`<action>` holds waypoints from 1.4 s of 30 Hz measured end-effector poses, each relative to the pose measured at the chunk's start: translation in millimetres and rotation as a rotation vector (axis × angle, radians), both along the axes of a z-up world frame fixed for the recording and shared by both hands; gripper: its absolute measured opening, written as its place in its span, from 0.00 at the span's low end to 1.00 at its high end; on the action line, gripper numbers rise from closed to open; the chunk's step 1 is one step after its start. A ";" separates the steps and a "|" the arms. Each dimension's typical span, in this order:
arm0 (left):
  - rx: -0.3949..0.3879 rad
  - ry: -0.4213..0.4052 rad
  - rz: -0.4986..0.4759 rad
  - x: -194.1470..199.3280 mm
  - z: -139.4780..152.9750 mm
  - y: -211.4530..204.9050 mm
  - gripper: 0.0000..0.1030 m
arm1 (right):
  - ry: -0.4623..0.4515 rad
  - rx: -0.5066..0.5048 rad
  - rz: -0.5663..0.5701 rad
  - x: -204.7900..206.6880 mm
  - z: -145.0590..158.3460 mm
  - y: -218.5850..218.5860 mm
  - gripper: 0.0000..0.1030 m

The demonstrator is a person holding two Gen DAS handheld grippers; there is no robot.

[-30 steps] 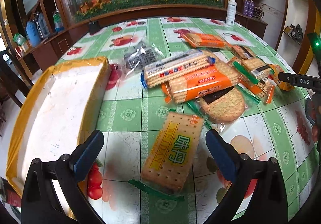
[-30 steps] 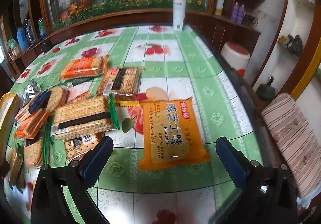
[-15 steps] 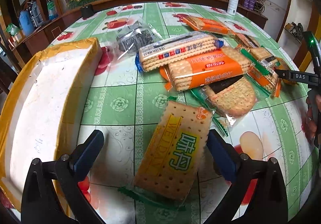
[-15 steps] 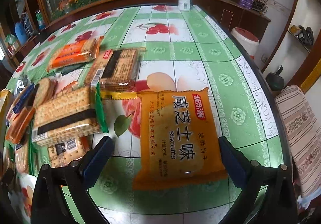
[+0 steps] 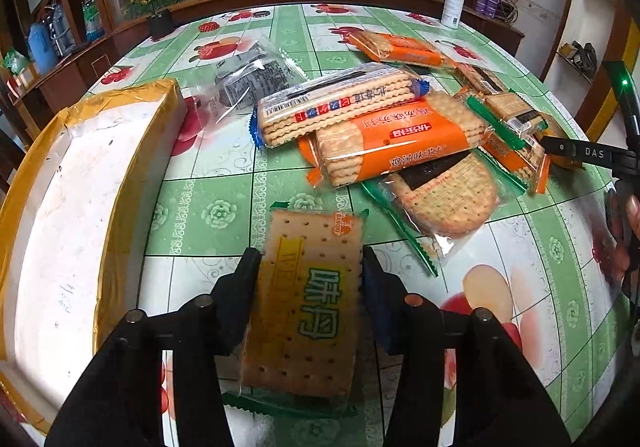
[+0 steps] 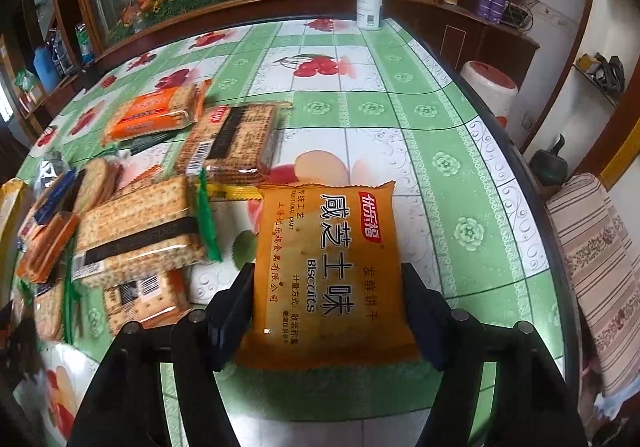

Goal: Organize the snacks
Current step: 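Close left tool on WEIDAN pack while right tool closes on orange biscuit pack, then carry both packs over the white box and open both tools to drop them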

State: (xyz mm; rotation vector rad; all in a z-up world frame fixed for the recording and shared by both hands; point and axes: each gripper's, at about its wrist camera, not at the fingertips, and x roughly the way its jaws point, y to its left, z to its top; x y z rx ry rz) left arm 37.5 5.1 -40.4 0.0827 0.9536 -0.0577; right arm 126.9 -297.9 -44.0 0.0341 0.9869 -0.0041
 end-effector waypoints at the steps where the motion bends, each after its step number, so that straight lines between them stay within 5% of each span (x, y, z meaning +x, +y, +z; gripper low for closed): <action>1: 0.003 -0.004 0.002 -1.5 0.1 0.1 0.46 | -0.001 0.002 0.003 -3.1 0.9 0.6 0.69; 7: 0.011 -0.077 0.029 -16.7 14.1 3.1 0.46 | -0.036 -0.002 -0.013 -25.4 15.8 -1.5 0.69; 15: 0.016 -0.220 0.093 -48.4 64.2 25.3 0.46 | -0.181 0.095 0.055 -76.7 74.7 19.6 0.69; 20: 0.032 -0.254 0.211 -64.9 80.9 75.8 0.46 | -0.218 0.249 0.293 -90.0 100.5 94.7 0.68; 28: 0.030 -0.241 0.419 -82.3 70.6 161.0 0.46 | -0.168 0.318 0.621 -85.2 98.2 265.2 0.68; 35: -0.019 -0.208 0.504 -89.0 46.3 197.3 0.46 | -0.122 0.275 0.717 -66.3 77.8 368.3 0.68; 42: -0.064 -0.167 0.541 -76.3 27.0 216.4 0.45 | -0.075 0.229 0.779 -57.6 60.4 425.9 0.68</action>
